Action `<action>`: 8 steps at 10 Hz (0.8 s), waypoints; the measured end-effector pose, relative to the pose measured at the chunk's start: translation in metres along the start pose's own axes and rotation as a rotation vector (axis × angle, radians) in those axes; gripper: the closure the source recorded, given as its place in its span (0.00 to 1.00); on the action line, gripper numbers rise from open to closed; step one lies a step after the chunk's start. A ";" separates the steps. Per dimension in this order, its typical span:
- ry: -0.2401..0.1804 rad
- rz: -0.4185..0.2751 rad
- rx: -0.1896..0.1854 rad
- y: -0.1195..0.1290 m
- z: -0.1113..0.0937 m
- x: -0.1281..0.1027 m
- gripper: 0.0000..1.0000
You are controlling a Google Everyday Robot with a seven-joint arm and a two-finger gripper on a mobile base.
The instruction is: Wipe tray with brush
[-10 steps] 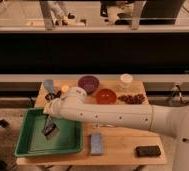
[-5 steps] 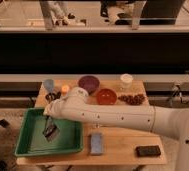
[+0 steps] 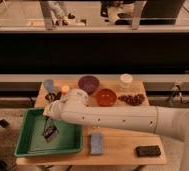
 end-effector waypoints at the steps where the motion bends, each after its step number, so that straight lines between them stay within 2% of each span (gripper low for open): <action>1: -0.005 0.006 0.005 -0.011 -0.012 -0.010 0.57; 3: -0.011 0.012 0.017 -0.029 -0.034 -0.032 0.40; 4: -0.018 0.019 0.024 -0.038 -0.044 -0.042 0.27; 6: -0.027 0.027 0.033 -0.045 -0.046 -0.046 0.20; 8: -0.027 0.025 0.037 -0.049 -0.035 -0.034 0.20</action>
